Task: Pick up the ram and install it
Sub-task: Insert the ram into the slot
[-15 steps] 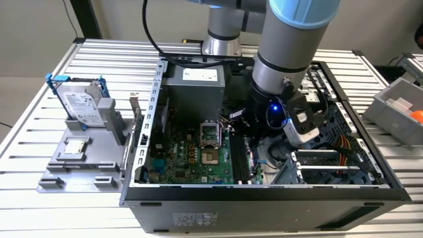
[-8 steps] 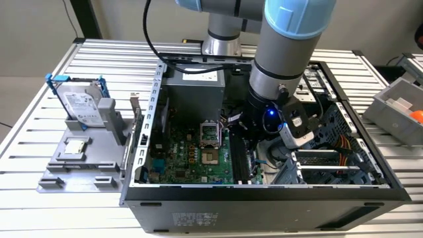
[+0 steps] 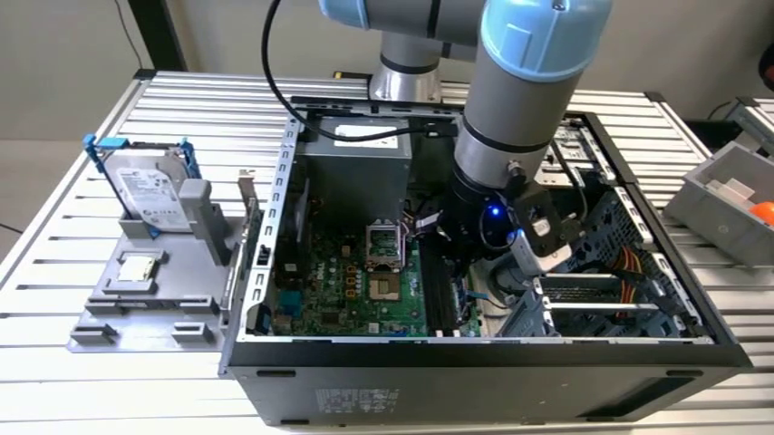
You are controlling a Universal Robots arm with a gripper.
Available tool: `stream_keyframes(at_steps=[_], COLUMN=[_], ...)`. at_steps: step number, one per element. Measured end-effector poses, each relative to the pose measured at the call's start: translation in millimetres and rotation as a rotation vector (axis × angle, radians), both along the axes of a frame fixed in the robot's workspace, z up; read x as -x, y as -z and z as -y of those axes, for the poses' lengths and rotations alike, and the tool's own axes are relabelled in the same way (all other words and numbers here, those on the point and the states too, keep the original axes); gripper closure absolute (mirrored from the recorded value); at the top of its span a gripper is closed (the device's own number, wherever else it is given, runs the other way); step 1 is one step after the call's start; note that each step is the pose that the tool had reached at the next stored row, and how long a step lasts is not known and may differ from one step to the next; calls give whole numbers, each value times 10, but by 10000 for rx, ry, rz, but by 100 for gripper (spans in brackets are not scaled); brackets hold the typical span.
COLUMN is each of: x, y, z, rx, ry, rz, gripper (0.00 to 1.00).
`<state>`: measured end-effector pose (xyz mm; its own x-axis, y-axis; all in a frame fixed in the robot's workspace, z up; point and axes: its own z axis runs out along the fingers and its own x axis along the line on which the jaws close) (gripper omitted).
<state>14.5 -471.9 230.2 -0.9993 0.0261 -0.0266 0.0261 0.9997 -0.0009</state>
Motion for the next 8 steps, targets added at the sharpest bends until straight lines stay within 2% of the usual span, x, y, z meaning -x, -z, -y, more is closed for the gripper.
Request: stream_keyframes(at_steps=[8], x=[0], y=[32], z=[0], rx=[-1], ry=[-15], rz=[0], gripper=[100])
